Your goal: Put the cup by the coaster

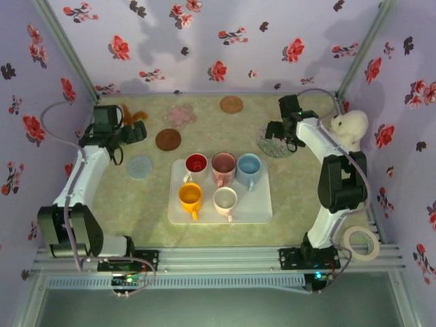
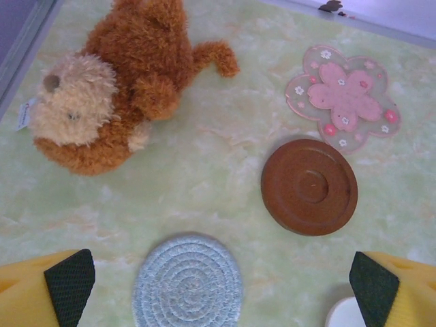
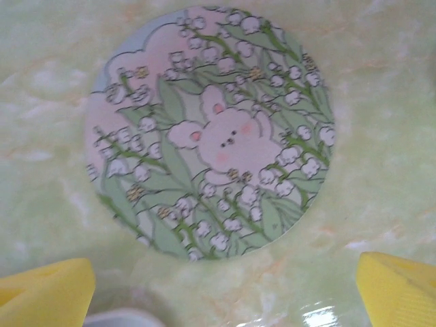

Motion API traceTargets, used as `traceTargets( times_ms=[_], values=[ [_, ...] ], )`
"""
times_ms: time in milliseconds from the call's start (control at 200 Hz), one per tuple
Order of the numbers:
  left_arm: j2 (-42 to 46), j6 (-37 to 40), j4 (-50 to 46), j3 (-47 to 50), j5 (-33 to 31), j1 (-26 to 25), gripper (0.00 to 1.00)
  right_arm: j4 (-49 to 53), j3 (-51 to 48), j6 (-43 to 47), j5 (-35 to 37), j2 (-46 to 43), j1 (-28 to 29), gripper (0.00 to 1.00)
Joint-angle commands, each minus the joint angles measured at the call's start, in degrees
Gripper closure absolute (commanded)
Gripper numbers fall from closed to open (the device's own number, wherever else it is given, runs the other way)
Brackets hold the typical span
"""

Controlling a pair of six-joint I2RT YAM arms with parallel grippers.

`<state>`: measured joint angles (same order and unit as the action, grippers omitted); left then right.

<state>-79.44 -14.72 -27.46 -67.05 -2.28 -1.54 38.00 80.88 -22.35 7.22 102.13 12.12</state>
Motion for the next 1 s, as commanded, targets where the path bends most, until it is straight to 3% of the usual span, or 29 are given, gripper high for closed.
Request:
traceTargets(
  times_ms=[0,170,285,665,995],
  values=[
    [-3.4,-0.7,-4.1,-3.5,1.6,-1.2,0.0,-2.2,-3.1,-0.6,-1.7,-3.5,0.9,0.01],
    [-10.2,-0.9,-4.8,-7.1,2.1,-3.6,0.02,-4.7,-6.1,-1.9,-2.0,-6.0,1.8,0.01],
    [-15.1,-1.4,-4.0,-9.4,2.2,-5.1,0.08,-5.1,-6.4,-2.1,-2.2,-5.4,2.0,0.01],
    [-31.0,-3.2,-4.7,-19.2,2.1,-6.3,0.46,-4.1,-6.4,-1.6,-0.2,-4.4,2.3,0.01],
    [-39.0,-3.6,-4.2,-23.7,0.5,-6.4,0.96,-3.3,-5.8,-1.0,1.4,-3.5,2.2,0.01]
  ],
)
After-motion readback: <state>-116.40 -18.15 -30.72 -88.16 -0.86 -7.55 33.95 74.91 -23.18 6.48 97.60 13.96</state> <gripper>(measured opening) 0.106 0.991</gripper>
